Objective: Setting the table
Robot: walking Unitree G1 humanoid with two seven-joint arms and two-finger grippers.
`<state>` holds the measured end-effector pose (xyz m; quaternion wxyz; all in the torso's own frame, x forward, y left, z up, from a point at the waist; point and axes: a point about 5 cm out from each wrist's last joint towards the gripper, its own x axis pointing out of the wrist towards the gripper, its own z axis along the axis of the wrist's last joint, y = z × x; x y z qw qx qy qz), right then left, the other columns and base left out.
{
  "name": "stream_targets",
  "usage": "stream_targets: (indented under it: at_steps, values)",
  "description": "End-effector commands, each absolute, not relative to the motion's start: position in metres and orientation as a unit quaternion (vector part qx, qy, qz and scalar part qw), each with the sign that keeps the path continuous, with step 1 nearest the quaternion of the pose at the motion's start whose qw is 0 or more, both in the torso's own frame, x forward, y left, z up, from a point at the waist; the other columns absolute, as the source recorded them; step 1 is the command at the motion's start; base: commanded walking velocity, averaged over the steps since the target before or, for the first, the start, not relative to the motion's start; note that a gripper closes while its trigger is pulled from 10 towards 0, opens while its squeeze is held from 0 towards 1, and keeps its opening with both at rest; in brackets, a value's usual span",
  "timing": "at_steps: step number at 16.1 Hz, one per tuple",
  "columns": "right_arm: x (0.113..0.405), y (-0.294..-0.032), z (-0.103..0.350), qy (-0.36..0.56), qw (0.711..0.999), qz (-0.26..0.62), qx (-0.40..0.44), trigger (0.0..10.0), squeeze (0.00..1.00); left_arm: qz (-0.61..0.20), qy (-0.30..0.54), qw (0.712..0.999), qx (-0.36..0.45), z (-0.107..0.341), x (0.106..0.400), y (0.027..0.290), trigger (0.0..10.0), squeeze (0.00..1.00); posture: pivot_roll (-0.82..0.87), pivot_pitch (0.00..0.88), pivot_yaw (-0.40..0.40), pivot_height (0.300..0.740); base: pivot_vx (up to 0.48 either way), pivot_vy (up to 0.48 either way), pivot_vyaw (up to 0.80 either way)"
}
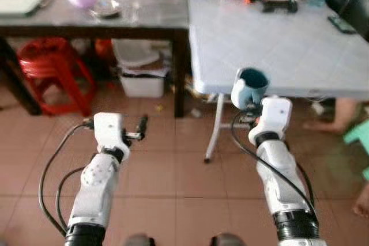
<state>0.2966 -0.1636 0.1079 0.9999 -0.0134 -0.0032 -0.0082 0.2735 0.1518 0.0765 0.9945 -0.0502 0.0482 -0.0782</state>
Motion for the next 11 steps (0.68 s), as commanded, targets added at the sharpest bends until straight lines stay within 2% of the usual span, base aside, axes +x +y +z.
stream_targets:
  at_steps: [1,3,5,11]
  values:
    - [0.2961,-0.1745,0.1126,-0.012,0.999,-0.025,-0.020,10.0,0.00,-0.094,0.040,0.994,-0.048,0.0810,0.2755,0.1424,10.0,0.00,-0.04,0.000,0.005,0.740,0.000,0.480,0.00]
    - [0.2960,-0.1750,0.1128,-0.012,0.999,-0.025,-0.021,10.0,0.00,-0.092,0.037,0.994,-0.045,0.0816,0.2753,0.1433,10.0,0.00,-0.04,0.000,0.005,0.740,0.131,0.315,0.00]
    - [0.2961,-0.1753,0.1126,-0.012,0.999,-0.027,-0.022,10.0,0.00,-0.093,0.036,0.994,-0.042,0.0819,0.2752,0.1445,10.0,0.00,-0.04,0.000,0.006,0.740,0.272,0.000,0.00]
    - [0.2960,-0.1754,0.1127,-0.012,0.999,-0.026,-0.022,10.0,0.00,-0.123,0.016,0.991,-0.042,0.0864,0.2698,0.1381,10.0,0.00,-0.04,0.000,0.004,0.740,0.452,0.000,0.00]
